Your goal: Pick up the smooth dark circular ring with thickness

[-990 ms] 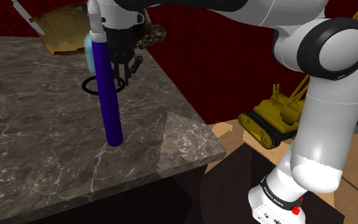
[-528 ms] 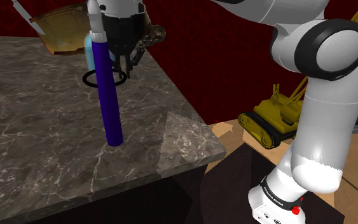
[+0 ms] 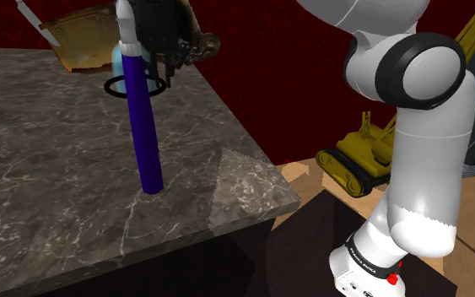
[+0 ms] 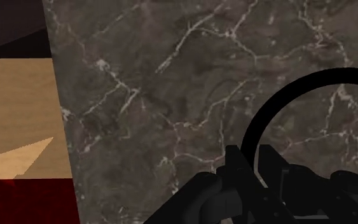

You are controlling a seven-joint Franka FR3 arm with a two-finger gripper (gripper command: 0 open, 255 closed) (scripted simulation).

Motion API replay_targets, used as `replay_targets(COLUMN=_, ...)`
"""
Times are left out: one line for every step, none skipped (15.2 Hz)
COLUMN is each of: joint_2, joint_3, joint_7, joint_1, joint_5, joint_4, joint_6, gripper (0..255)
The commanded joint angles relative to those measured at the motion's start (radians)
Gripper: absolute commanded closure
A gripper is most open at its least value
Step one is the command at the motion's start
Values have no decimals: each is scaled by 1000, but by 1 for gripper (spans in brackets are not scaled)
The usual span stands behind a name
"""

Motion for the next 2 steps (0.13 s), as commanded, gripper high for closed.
replay_targets(joint_2=14, joint_3=-1, joint_7=-1, joint_1=10, joint_5=-7, joint_4=40, joint_6=-26, gripper=255)
replay_targets(joint_2=14, joint_3=-1, joint_7=-1, joint_1=10, joint_5=-7, joint_4=39, joint_6=-26, gripper=255)
